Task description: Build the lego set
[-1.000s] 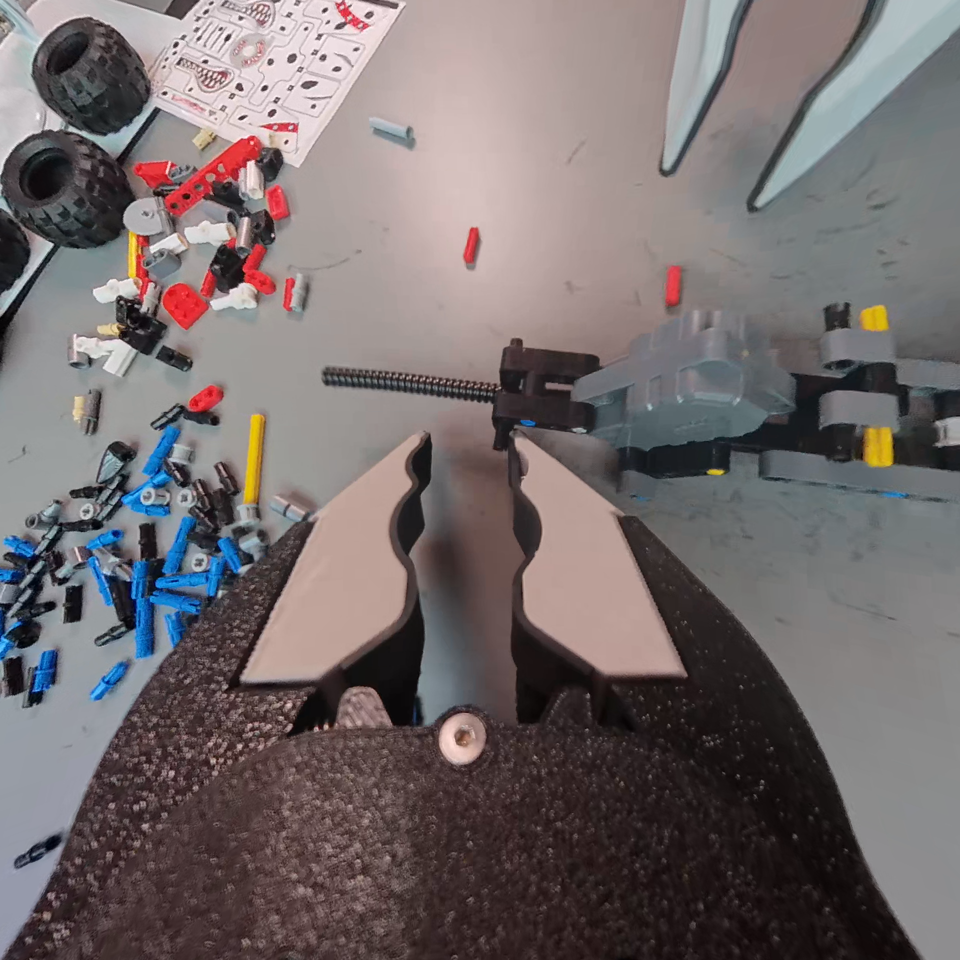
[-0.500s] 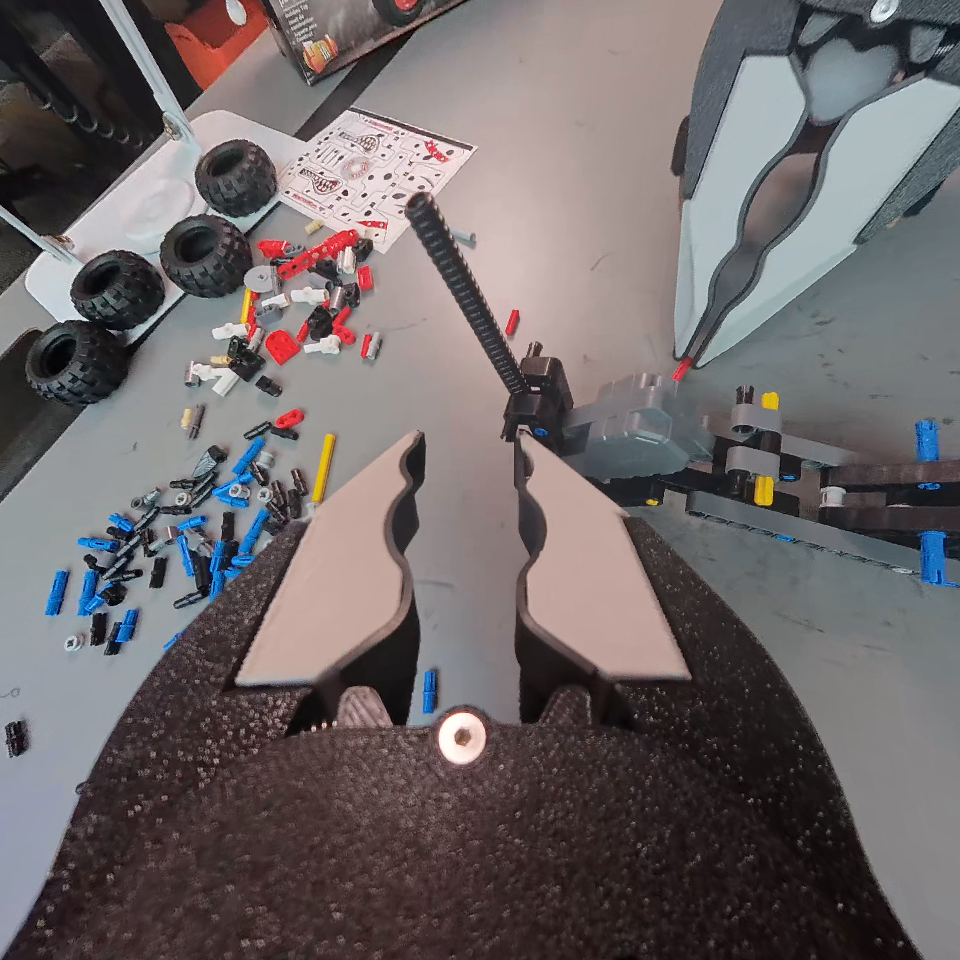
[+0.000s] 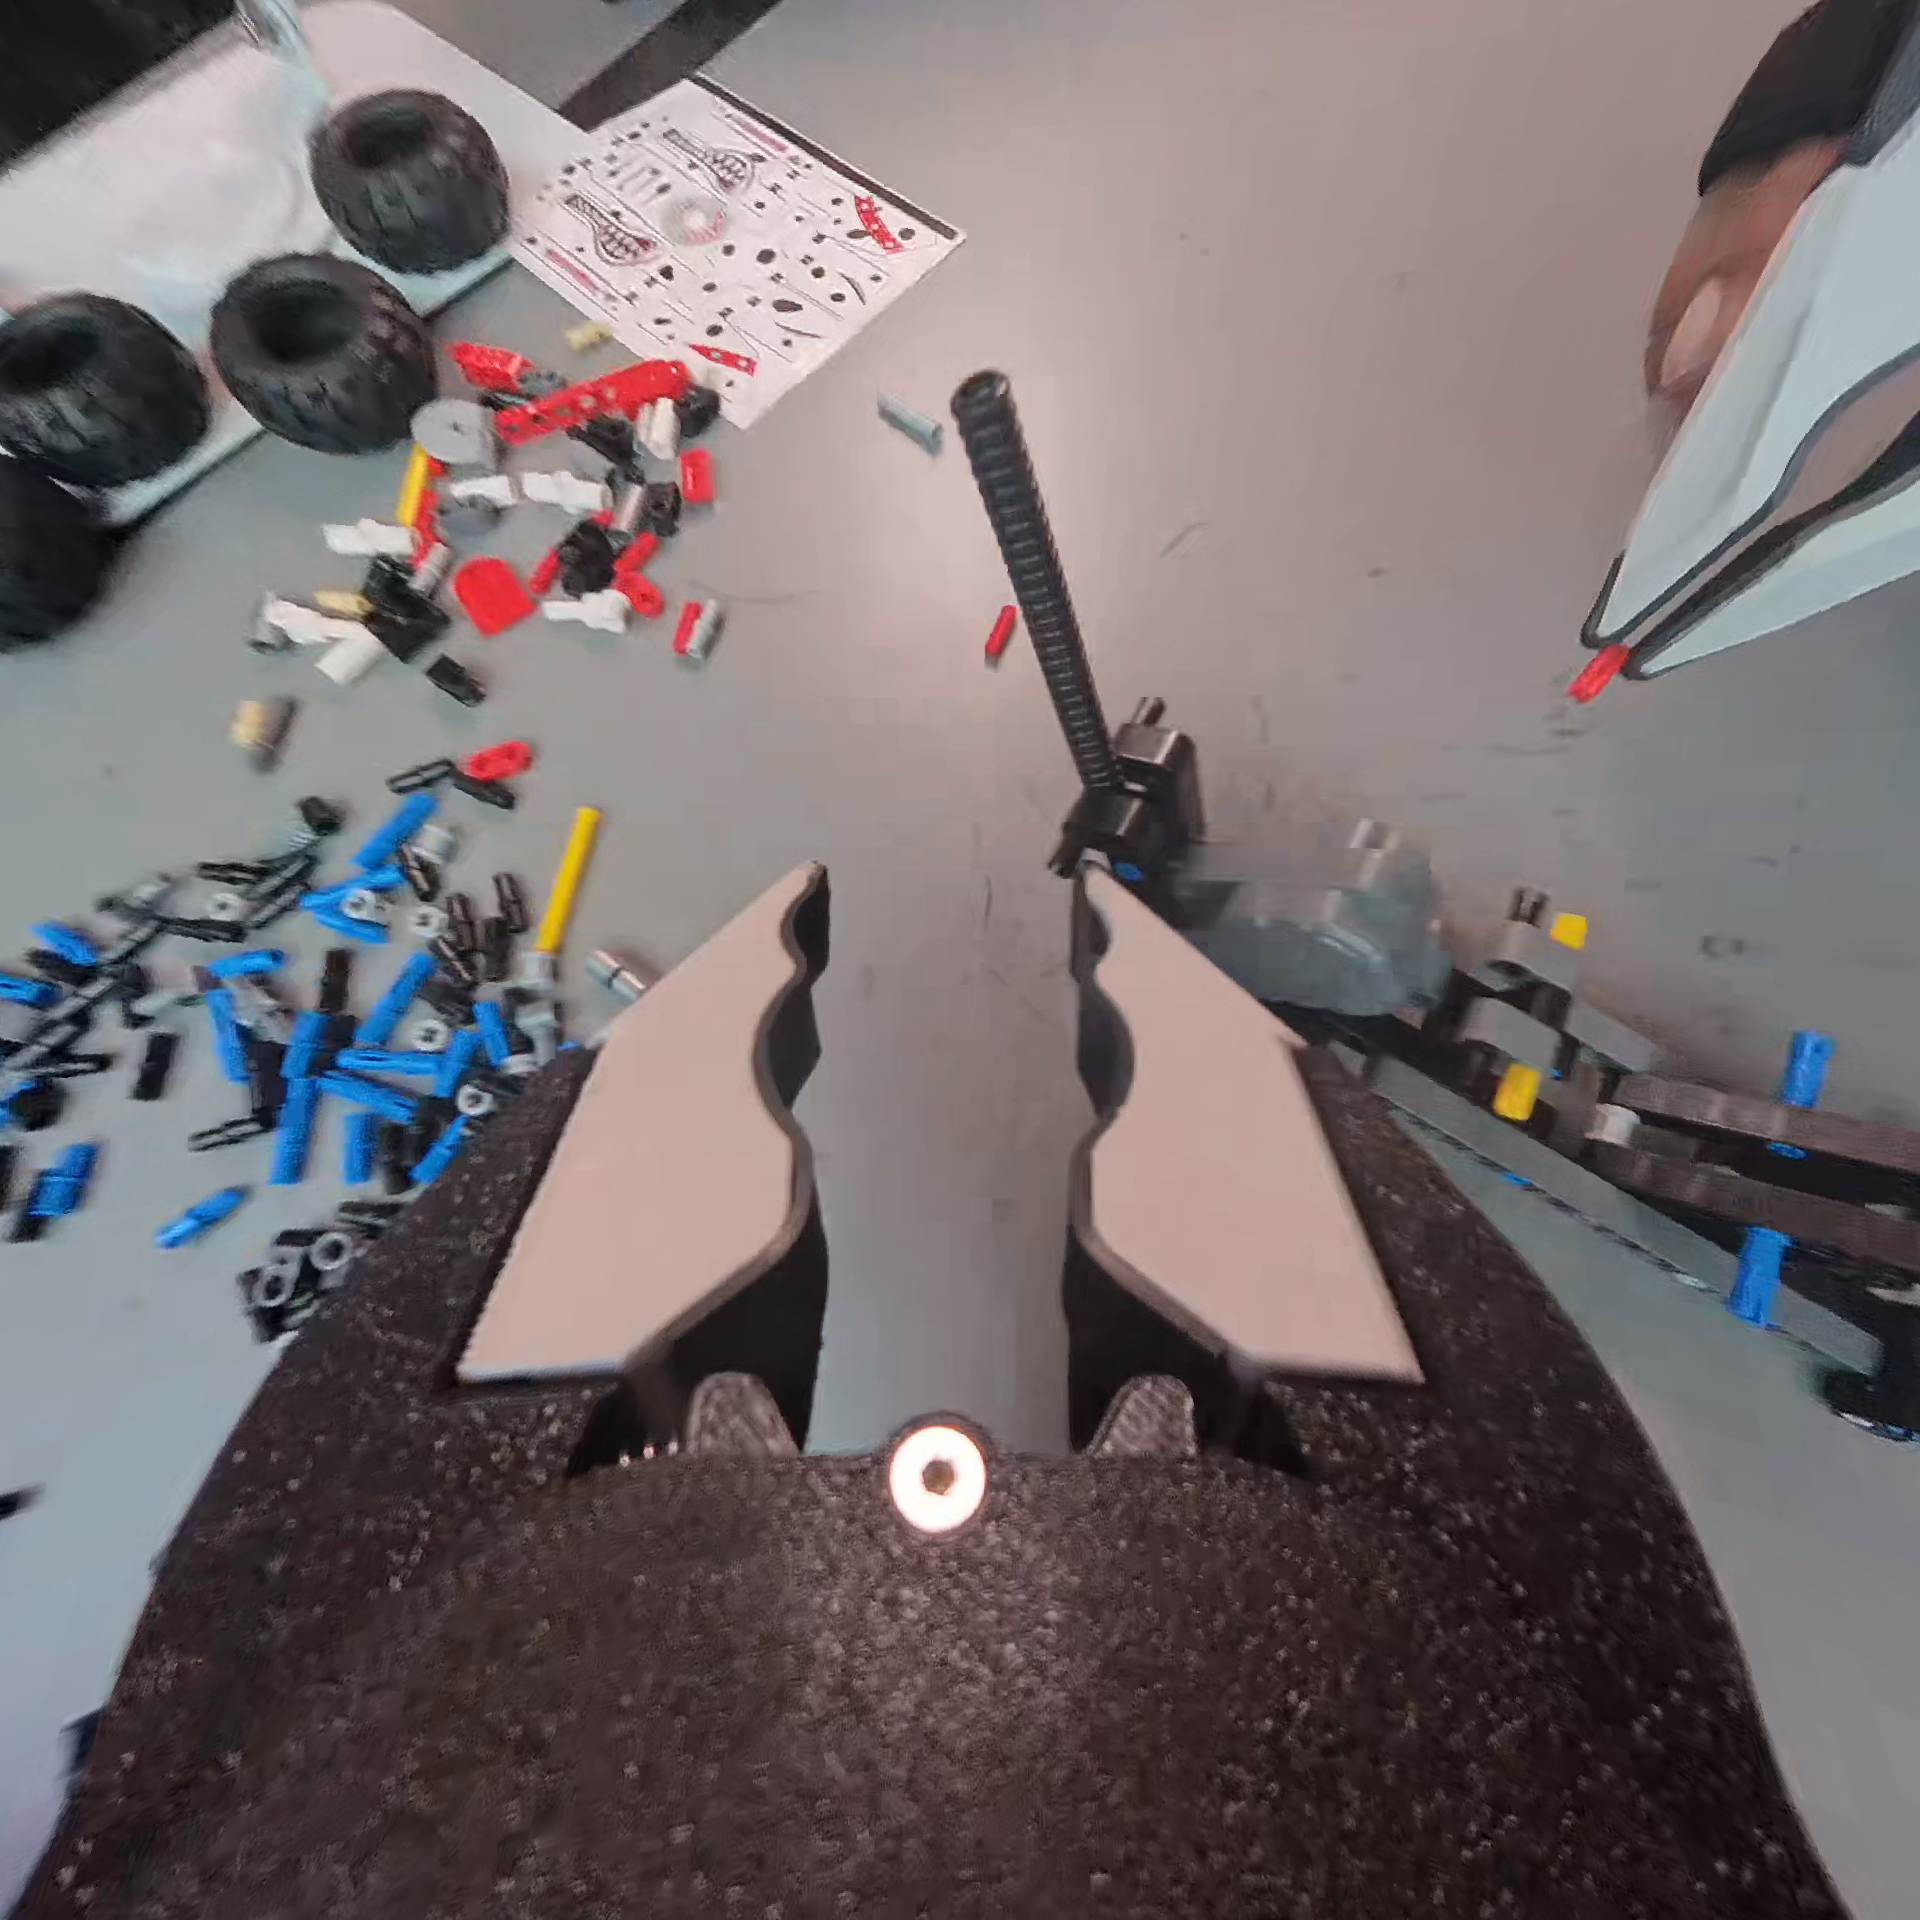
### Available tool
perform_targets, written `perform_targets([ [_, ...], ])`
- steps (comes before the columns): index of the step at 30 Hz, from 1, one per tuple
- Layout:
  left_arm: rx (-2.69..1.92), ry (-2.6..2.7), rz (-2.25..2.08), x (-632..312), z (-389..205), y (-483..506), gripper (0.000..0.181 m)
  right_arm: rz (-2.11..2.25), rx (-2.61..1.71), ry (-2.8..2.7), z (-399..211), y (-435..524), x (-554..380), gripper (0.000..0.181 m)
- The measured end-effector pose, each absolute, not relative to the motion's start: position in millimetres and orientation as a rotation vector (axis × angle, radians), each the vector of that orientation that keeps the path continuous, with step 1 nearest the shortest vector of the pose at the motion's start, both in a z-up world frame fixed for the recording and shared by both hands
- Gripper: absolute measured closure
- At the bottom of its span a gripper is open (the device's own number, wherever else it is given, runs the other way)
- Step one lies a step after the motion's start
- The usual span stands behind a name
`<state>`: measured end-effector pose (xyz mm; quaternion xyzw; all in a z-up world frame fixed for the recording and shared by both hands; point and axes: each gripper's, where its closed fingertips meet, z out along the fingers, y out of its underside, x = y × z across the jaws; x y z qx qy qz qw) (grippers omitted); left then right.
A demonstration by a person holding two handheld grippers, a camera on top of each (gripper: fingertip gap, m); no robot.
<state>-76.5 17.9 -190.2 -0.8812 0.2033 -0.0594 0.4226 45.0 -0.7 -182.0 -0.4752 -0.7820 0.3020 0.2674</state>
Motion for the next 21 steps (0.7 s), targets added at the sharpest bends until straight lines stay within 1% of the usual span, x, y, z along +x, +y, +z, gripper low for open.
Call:
perform_targets([
  [1, -2.213, 0.482, -0.226, -74, -193, 17, 0.13, 0.816, -1.278, -2.105, -181, -2, 45, 0.178],
  [3, -2.184, 0.477, -0.298, -70, -196, 16, 0.137, 0.816, -1.268, -2.095, -178, -5, 45, 0.178],
  [5, -2.184, 0.507, -0.274, -71, -200, 14, 0.144, 0.833, -1.264, -2.081, -176, -8, 46, 0.178],
  [8, -2.134, 0.63, -0.243, -62, -201, 11, 0.145, 0.86, -1.261, -2.057, -173, -11, 44, 0.178],
  [10, -2.096, 0.81, -0.09, -60, -204, 8, 0.139, 0.869, -1.258, -2.049, -173, -13, 43, 0.178],
  [13, -2.015, 1.22, 0.288, -66, -221, -1, 0.128, 0.882, -1.249, -2.043, -174, -17, 41, 0.178],
  [14, -1.971, 1.322, 0.368, -66, -224, -3, 0.133, 0.886, -1.248, -2.041, -174, -18, 40, 0.178],
  [16, -1.957, 1.345, 0.397, -65, -218, -5, 0.13, 0.895, -1.243, -2.033, -174, -19, 38, 0.178],
  [17, -1.983, 1.299, 0.366, -68, -214, -5, 0.131, 0.899, -1.24, -2.024, -172, -19, 38, 0.178],
  [19, -2.008, 1.119, 0.174, -70, -195, -5, 0.14, 0.916, -1.231, -1.996, -166, -20, 36, 0.178],
  [21, -1.925, 0.883, -0.207, -55, -159, -9, 0.146, 0.926, -1.218, -1.982, -160, -21, 36, 0.178],
])
